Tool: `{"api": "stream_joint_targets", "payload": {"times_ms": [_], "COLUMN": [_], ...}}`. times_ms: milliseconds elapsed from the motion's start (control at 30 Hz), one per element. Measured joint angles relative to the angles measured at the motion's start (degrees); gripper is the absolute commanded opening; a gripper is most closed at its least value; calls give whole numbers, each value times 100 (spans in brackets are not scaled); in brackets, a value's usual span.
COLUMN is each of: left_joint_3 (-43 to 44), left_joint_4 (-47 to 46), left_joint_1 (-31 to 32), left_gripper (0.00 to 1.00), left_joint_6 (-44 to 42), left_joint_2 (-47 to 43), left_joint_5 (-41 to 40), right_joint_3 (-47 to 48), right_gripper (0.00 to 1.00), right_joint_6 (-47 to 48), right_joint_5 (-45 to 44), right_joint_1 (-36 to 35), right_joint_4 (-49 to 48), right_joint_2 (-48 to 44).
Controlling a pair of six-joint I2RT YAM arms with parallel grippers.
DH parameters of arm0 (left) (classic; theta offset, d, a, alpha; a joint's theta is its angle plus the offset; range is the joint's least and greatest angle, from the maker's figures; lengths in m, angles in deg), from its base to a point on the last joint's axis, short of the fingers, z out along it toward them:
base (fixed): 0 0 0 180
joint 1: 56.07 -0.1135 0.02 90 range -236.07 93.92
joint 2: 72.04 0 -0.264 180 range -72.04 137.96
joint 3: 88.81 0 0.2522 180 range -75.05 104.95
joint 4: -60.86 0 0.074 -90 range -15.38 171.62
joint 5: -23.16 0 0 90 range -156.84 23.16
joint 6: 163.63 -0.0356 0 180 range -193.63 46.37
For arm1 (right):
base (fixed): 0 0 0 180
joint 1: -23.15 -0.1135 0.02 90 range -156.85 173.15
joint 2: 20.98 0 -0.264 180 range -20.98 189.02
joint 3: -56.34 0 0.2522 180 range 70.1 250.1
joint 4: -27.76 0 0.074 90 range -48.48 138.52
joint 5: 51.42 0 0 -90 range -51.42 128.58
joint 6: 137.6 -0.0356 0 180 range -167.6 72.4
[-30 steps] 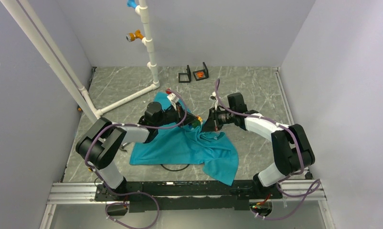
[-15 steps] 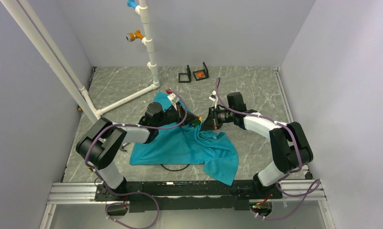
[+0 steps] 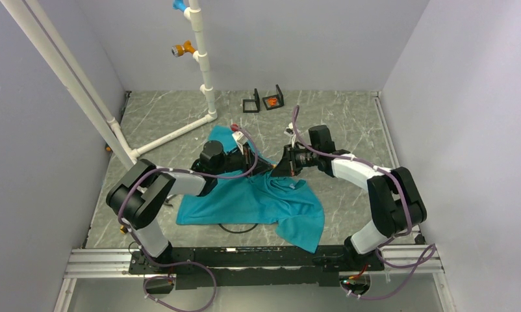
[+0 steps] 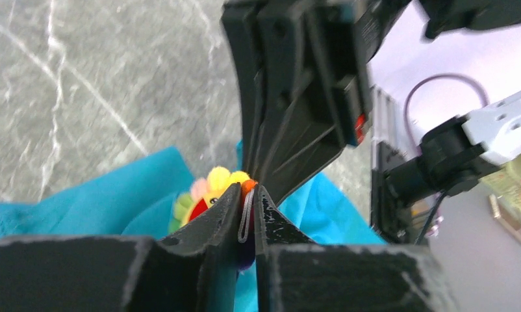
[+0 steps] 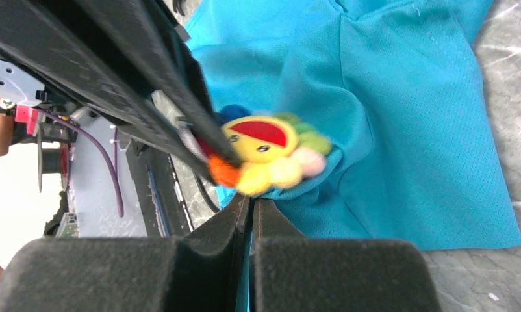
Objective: Remove the brooch from the garment
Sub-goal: Remove the brooch from the clothes.
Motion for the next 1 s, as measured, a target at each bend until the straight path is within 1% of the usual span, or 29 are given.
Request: {"api": "stream_joint_targets", "payload": {"times_ms": [133, 200, 267, 433, 533, 667, 800, 833, 967, 1000], "left_joint_3": [4, 35, 59, 59, 76, 181, 291, 304, 352, 354], "left_joint_4": [942, 1403, 1766, 2354, 2708, 2990, 3058, 3064, 3045, 3025], "left_joint_1": [55, 55, 52, -37, -116, -166, -166, -168, -175, -184], "left_gripper": [25, 31, 35, 43, 46, 46, 43, 42, 32, 31], "left_joint_6": [-612, -942, -1237, -1720, -1928, -2083, -2159, -2170, -2146, -2124], "left_joint_2": [-179, -264, -328, -424, -424, -376, -275, -243, -50, 2], "left_joint_5": [-214, -315, -367, -365, -363, -365, -372, -372, -361, -354], "right_joint_3": [-7, -24, -79, -101, -101, -101, -101, -101, -98, -92], "right_gripper": [0, 0, 0, 0, 0, 0, 0, 0, 0, 0], "right_joint_6": [98, 157, 212, 389, 455, 494, 570, 605, 713, 734], "right_joint_5": [0, -13, -24, -39, -59, -107, -129, -131, -149, -151], "right_joint_1": [0, 0, -4, -7, -24, -85, -210, -240, -341, -367], "right_joint_4": [-83, -94, -94, -61, -2, 26, 98, 133, 278, 317], "right_joint_2": [-131, -146, -144, 48, 286, 431, 457, 466, 562, 616]}}
